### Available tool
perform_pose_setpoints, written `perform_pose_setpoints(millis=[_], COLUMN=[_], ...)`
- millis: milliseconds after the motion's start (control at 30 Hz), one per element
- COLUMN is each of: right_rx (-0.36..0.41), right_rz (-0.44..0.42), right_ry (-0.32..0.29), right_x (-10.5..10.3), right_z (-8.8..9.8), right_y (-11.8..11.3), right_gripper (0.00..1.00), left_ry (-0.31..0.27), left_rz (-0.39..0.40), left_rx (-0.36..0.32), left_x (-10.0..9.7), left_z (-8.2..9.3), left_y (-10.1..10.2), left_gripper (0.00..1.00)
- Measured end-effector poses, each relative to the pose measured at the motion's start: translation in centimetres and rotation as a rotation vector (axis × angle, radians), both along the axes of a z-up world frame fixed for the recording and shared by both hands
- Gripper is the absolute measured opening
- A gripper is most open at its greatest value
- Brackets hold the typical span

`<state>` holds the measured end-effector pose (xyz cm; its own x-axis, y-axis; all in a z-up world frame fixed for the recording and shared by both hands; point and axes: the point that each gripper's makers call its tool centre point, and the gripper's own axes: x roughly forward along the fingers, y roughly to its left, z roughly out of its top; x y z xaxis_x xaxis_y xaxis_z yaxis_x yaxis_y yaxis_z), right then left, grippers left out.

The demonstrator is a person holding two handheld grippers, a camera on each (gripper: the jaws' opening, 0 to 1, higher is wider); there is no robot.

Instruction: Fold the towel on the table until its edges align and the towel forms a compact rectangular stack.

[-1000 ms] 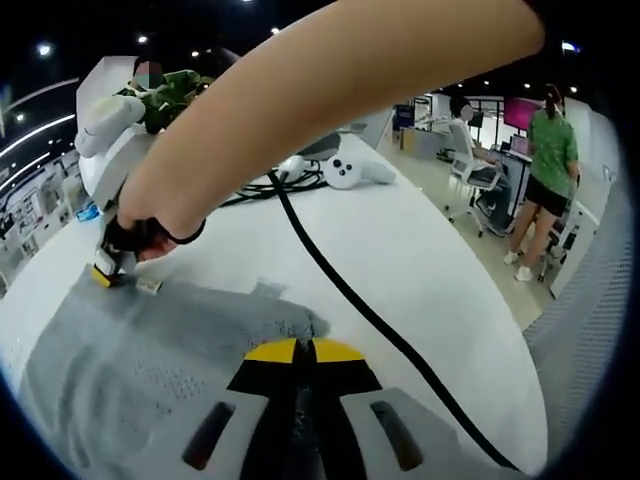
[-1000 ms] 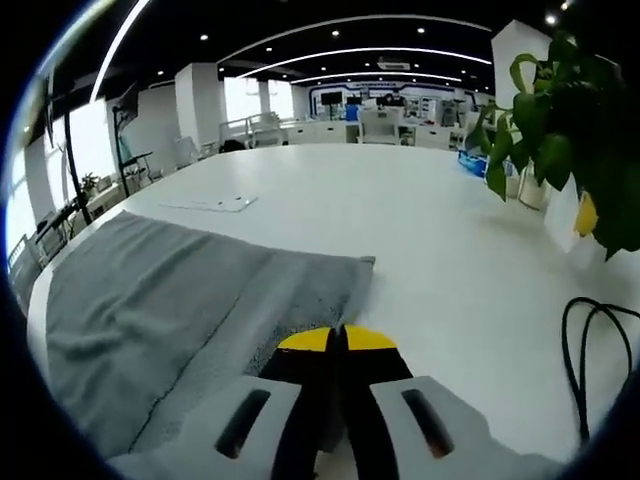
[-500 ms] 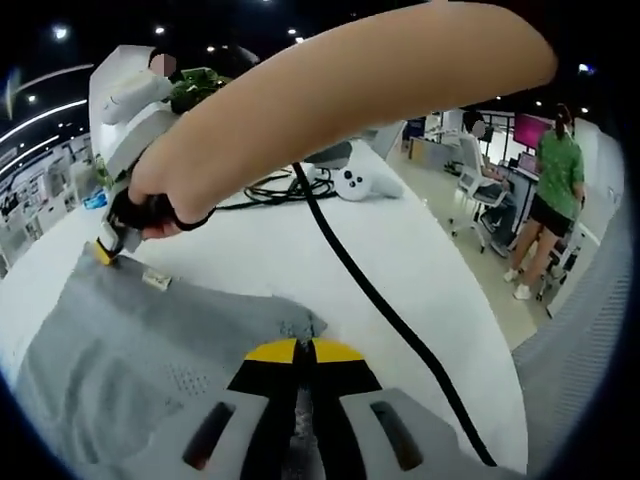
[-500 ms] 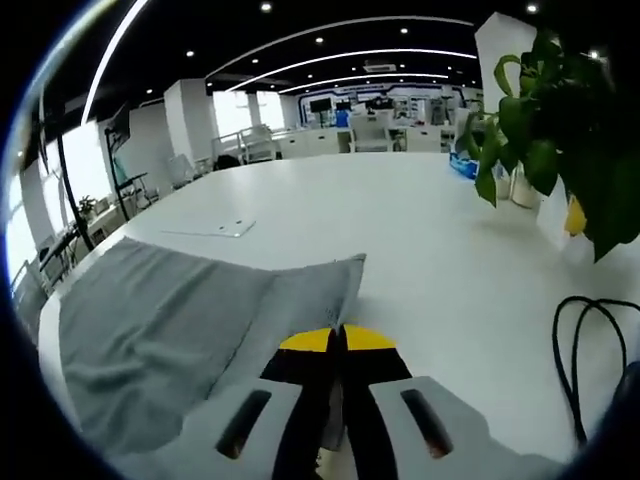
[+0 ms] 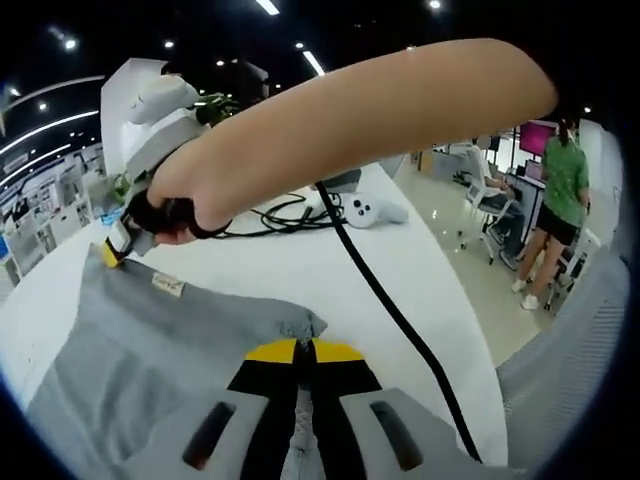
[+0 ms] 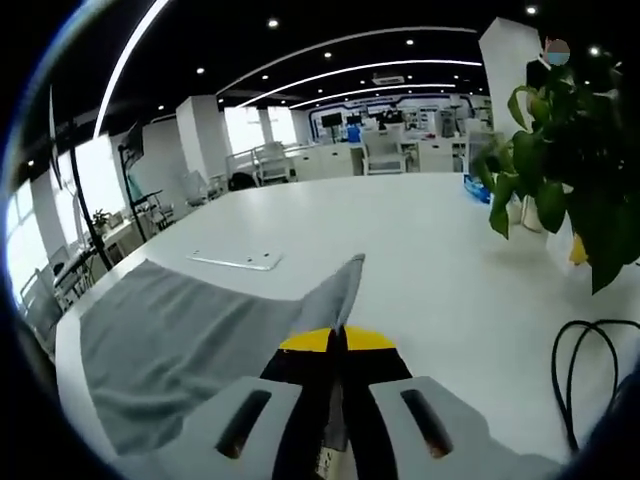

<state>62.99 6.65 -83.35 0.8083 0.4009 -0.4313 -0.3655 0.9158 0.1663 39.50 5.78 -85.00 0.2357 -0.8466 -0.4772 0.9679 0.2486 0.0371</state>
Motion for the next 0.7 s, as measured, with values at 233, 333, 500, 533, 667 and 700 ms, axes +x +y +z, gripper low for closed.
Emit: perform_pose_setpoints(millis=[233,333,500,533,667,700], right_rx=[0.056,0.053,0.072,0.074,0.077,0.08], right_rz=[0.031,0.04,0.052,0.055,0.062,0.063], right_ry=[-0.006,-0.013,-0.032,-0.035,-0.046,-0.049], right_x=[-0.5,-0.7,-0.8,-0.8,-0.9,-0.9], right_z=[2.0,2.8,4.6,4.8,5.9,6.2], right_y=[1.7,2.2,3.2,3.4,4.0,4.2], right_gripper=[0.0,0.0,0.0,0.0,0.0,0.0], left_ry=[-0.029,-0.043,-0.057,-0.059,-0.072,-0.075], left_rz=[0.006,0.018,0.037,0.039,0.054,0.058], left_rx=[-0.011,-0.014,-0.029,-0.031,-0.044,-0.048], left_x=[-0.4,-0.3,-0.3,-0.3,-0.4,-0.4], left_z=[1.5,2.1,3.2,3.4,4.4,4.7], left_y=[0.6,1.2,2.1,2.3,3.0,3.2], left_gripper=[0.03,0.03,0.03,0.03,0.03,0.03])
